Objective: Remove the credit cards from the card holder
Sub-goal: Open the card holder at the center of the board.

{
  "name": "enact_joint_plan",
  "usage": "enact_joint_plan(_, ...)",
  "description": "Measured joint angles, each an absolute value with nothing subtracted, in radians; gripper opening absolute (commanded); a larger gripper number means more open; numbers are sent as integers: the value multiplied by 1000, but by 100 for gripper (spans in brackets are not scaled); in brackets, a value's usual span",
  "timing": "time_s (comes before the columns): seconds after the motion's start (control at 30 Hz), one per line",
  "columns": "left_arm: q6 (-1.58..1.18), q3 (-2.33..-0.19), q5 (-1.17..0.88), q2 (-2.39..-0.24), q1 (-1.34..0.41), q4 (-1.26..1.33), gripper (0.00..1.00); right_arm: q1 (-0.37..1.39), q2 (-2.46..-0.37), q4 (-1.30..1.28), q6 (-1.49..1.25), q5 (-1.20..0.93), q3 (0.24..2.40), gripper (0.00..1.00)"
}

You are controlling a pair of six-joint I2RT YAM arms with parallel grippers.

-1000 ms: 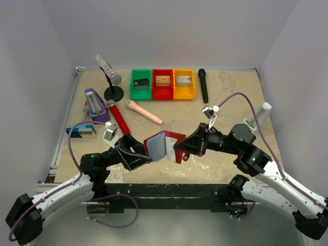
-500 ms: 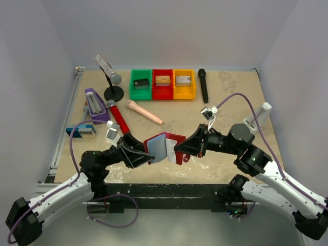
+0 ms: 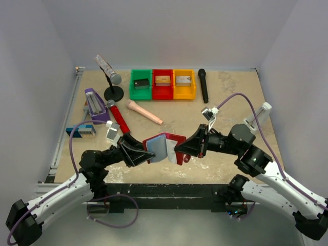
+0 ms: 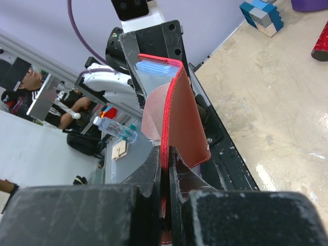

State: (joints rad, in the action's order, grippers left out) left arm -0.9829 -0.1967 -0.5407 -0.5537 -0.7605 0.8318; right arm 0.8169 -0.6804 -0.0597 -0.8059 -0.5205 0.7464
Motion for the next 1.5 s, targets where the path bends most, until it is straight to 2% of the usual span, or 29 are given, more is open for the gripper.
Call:
enact_joint_plan(0.13, -976, -197, -535, -538, -761, 819, 46, 817, -676, -60, -803, -521, 746, 0)
enact_joint_plan(0.2, -974, -199, -534, -530, -761, 809, 47, 817, -675, -60, -803, -521, 746, 0)
enact_joint_plan(0.4, -959, -202, -525, -503, -761, 774, 42, 817, -675, -60, -799, -521, 746, 0)
enact_joint_plan(0.67, -948, -203, -508, -459, -761, 733, 41, 817, -674, -67, -793, -520, 746, 0)
enact_joint_plan(0.83, -936, -203, -492, -423, -760, 702, 34, 817, -673, -75, -789, -520, 746, 0)
enact_joint_plan(1.03, -921, -203, -481, -414, -760, 674, 19, 815, -673, -84, -785, -520, 746, 0)
enact_joint_plan(1.2, -913, -203, -467, -413, -760, 661, 14, 812, -672, -86, -785, -521, 746, 0)
enact_joint_plan(1.23, -912, -203, -467, -412, -760, 661, 10, 811, -672, -86, -785, -521, 746, 0)
enact_joint_plan(1.27, -912, -203, -467, -412, -760, 661, 0, 811, -672, -86, -785, -521, 746, 0)
enact_joint_plan(1.43, -905, -204, -467, -412, -760, 655, 0, 810, -671, -88, -784, -520, 746, 0)
enact_joint_plan(1.5, -895, -215, -467, -412, -760, 622, 0, 810, -671, -93, -780, -520, 746, 25)
